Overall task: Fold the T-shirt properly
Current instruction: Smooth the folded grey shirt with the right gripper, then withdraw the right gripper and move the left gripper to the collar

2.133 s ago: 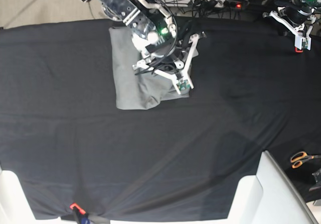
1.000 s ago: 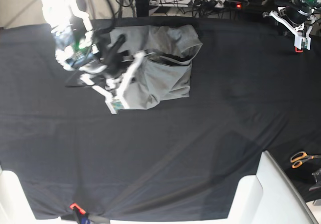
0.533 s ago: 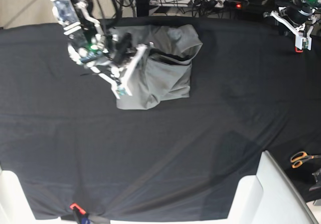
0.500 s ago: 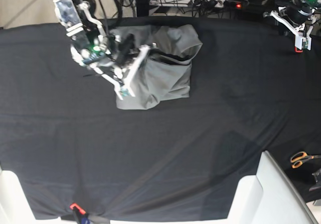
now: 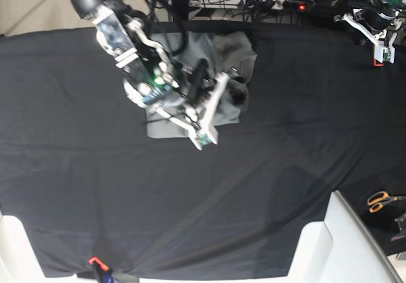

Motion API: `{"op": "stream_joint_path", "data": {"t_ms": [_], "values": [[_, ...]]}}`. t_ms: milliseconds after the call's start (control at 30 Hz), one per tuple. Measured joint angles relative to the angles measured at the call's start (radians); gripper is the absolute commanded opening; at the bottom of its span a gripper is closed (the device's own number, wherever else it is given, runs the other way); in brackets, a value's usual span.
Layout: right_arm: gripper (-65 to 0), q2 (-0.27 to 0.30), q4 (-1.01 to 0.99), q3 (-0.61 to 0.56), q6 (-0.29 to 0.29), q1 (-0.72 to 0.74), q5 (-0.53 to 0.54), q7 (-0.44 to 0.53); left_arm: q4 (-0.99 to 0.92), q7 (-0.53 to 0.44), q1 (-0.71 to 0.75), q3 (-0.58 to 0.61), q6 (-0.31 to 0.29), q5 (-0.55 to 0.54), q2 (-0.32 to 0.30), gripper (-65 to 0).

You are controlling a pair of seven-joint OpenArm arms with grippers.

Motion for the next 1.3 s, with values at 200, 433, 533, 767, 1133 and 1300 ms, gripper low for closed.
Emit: {"op": "stream_joint_path", "data": {"t_ms": [200,433,533,767,1133,1300], "values": [[-64.8,-0.033,-0.158,-0.063,0.000,0.063,0.005,0.075,0.000,0.000,0.000,0.000,0.000,0.000,0.000,-65.0],[-65.0,-0.036,-0.396,-0.178,-0.003,0.205,0.216,0.267,-0.001,0.004,-0.022,0.000,0.002,0.002,0.003,-65.0],[-65.0,-0.027,-0.449,-0.249,-0.004,0.244,0.259,0.350,-0.016,-0.001,-0.041,0.003,-0.001,-0.010,0.004,-65.0],[-65.0,0.047,-0.241,-0.285,0.000,0.266,0.286,0.254,-0.029,0.005,-0.035,0.002,0.000,0.003,0.005,-65.0],[-65.0,0.194,0.068,-0.149,-0.109,-0.043,0.262,0.068,-0.025,0.009,-0.043,0.002,0.000,0.003,-0.001,-65.0],[-65.0,0.196,0.031,-0.201,-0.113,-0.064,0.259,0.105,-0.023,0.003,-0.074,0.002,0.000,-0.002,-0.001,-65.0]]}}
